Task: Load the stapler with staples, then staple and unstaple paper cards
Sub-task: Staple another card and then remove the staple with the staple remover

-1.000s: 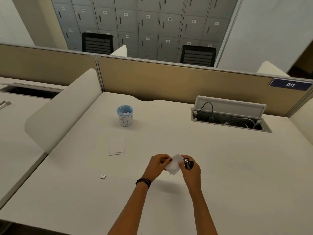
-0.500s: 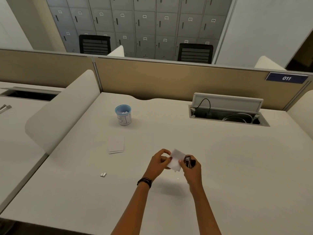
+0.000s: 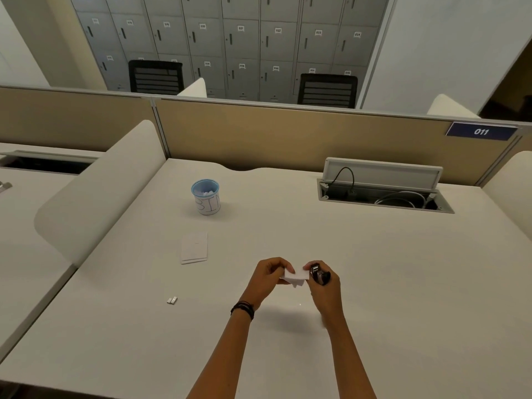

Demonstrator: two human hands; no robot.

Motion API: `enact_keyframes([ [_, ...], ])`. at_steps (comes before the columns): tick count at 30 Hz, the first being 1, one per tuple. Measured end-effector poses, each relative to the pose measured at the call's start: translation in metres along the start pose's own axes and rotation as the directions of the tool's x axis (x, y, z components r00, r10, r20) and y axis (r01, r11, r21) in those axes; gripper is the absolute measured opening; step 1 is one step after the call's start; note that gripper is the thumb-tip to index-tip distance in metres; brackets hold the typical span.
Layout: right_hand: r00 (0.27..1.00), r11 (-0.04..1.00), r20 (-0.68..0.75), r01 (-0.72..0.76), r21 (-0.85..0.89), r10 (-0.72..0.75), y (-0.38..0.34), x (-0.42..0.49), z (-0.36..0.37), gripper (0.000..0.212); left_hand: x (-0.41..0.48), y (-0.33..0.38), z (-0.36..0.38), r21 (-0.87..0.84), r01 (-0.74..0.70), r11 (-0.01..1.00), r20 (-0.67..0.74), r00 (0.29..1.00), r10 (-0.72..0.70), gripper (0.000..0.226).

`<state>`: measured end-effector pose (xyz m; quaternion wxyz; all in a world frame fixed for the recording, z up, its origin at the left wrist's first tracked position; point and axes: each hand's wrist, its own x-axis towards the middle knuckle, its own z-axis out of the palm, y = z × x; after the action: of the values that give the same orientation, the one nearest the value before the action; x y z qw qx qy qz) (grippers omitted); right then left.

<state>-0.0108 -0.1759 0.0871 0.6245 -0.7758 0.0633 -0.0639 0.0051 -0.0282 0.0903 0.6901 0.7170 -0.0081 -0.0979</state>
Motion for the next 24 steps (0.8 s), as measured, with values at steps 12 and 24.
enact_keyframes([
  [12, 0.886, 0.751, 0.218, -0.462, 0.472, 0.408, 0.004, 0.006, -0.005, 0.052, 0.011, -0.007, -0.004, -0.093, -0.016, 0.996, -0.088, 0.996, 0.008, 0.031],
  [24, 0.846, 0.739, 0.439, -0.5, 0.453, 0.303, -0.001, 0.006, 0.007, 0.052, 0.024, -0.013, -0.013, 0.06, -0.157, 0.986, -0.264, 0.95, 0.168, 0.024],
])
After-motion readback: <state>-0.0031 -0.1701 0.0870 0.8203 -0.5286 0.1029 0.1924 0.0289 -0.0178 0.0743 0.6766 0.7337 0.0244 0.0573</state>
